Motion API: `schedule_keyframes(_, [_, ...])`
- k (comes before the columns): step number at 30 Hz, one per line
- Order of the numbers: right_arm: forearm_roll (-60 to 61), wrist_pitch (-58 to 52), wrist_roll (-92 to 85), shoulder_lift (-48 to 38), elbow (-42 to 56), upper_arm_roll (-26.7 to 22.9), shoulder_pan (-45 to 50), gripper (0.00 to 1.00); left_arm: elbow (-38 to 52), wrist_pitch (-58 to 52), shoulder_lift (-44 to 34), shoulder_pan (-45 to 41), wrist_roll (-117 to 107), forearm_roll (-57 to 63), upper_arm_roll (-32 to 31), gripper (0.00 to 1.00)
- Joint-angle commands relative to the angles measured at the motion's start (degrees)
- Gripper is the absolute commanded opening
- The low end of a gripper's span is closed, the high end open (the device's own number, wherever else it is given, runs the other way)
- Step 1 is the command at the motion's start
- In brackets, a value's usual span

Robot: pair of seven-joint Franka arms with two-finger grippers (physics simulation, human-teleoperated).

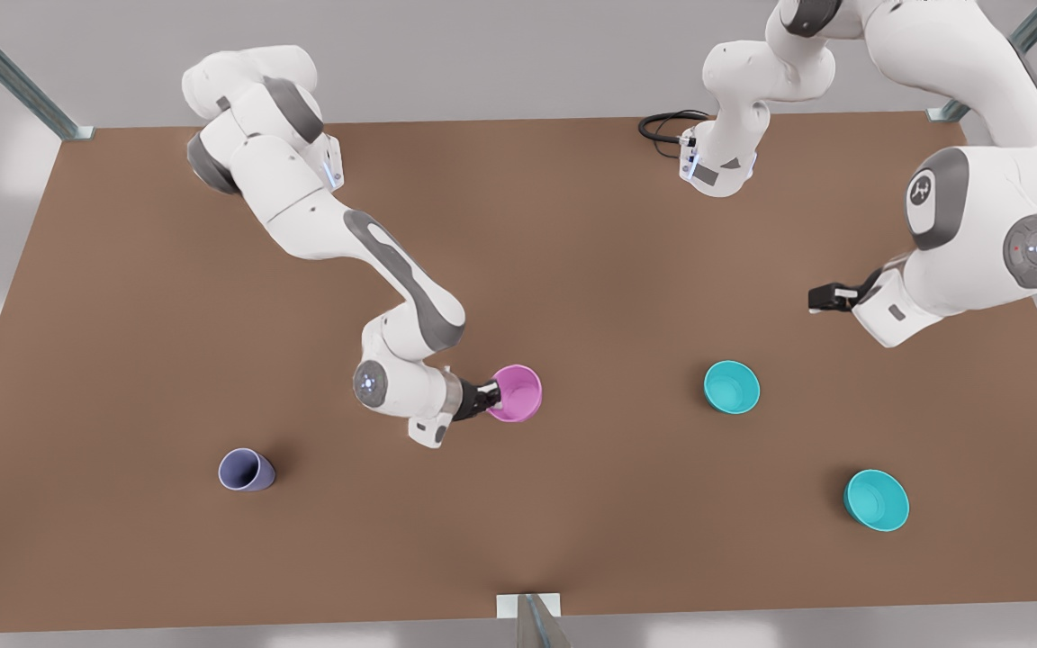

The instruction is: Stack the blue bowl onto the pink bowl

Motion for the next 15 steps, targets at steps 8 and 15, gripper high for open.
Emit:
schedule_keyframes(8, [-0.3, -0.18, 56.21, 5.3, 6.45, -3.91, 5.06, 1.0, -8.54, 15.69, 1.21, -0.53, -2.31, -2.76, 0.0, 1.0])
schedule_keyframes(15, [-6.44, -24.6, 53.32, -8.84, 6.45, -3.91, -6.19, 1.0, -16.19, 33.45, 8.59, 0.44, 4.2, -2.76, 1.59, 1.0])
